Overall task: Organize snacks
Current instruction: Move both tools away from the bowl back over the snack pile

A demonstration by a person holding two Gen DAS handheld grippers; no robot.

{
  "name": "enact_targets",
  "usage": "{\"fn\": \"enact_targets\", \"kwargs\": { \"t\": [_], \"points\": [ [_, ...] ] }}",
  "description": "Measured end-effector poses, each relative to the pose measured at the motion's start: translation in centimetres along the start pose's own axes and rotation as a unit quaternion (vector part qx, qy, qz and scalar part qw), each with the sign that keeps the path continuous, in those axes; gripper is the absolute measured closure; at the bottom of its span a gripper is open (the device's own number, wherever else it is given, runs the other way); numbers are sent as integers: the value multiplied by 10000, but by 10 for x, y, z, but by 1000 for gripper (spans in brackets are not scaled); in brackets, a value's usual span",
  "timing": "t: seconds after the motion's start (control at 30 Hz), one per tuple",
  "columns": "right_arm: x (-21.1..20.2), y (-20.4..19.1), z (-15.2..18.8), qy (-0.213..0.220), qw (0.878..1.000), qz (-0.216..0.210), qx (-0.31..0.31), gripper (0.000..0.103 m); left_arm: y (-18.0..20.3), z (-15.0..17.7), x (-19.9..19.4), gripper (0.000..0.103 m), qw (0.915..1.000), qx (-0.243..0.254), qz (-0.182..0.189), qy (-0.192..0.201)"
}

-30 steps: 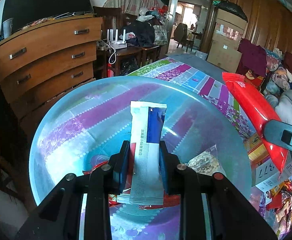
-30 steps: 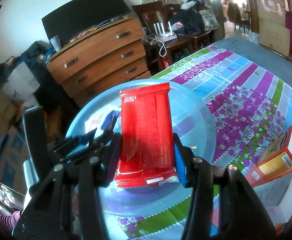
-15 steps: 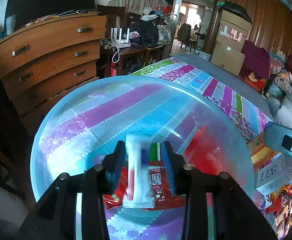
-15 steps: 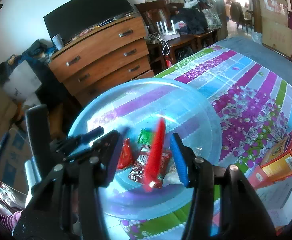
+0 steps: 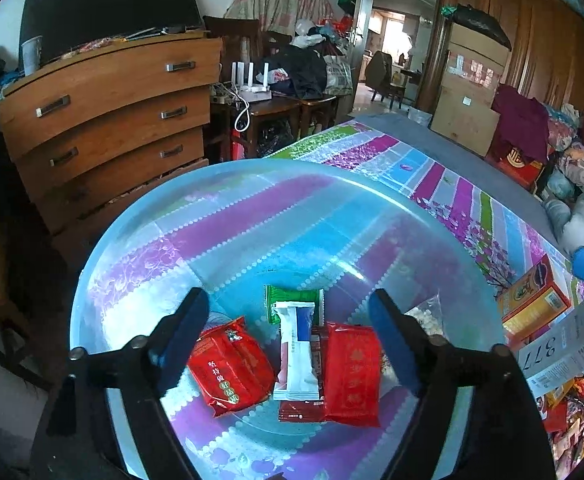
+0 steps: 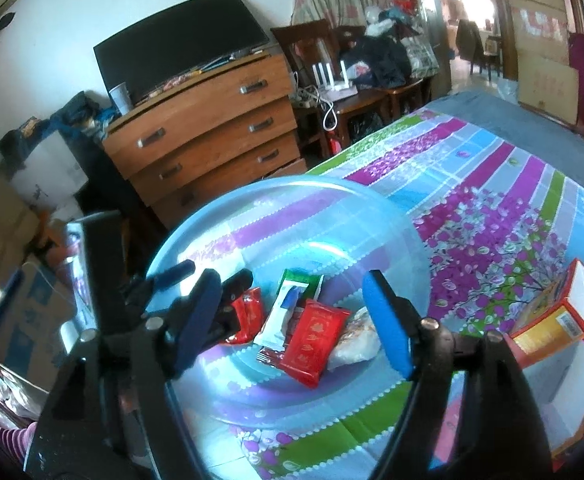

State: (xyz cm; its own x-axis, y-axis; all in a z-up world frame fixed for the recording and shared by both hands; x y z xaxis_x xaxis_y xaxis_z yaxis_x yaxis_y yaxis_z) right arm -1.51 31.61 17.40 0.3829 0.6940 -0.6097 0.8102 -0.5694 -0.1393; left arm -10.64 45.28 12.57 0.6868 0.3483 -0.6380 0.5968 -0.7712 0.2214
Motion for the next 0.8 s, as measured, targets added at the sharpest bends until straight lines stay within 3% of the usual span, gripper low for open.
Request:
{"fn": "enact_targets", "kwargs": {
  "t": [0.07,0.2,0.33,0.43,0.6,0.8],
  "points": [
    [-17,5,4,225,9997,75,-21,22,5,-2,-6,17,10000,11,9,97],
    [-59,30,27,646,9971,394,75,19,18,-7,-30,6,9987,132,-14,482],
    [-97,70,72,799,9927,792,438,16,59,-8,-62,0,9933,352,481,987],
    [-116,108,132,601,9871,1263,783,14,98,3,-77,0,9877,469,961,1138],
    [-132,159,228,27,9736,1724,1493,14,171,41,-85,0,9759,810,1763,998],
    [-153,205,297,-219,9577,2103,1952,14,271,126,-78,0,9558,1825,2289,287]
  ]
}}
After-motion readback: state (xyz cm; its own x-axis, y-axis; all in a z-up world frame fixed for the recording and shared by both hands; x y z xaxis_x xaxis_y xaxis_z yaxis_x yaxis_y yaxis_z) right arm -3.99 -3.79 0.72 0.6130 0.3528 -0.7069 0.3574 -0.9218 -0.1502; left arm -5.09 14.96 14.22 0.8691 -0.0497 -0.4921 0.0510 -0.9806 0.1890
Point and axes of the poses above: each gripper's, at about its wrist camera, not at the fingertips, and x roughly the way its jaws point, y to its right, z to its underside, the point moved 9 cm from there along x, roughly the way its jaws point, and after that the axes turned 10 degrees about z, right-handed, at the moved point
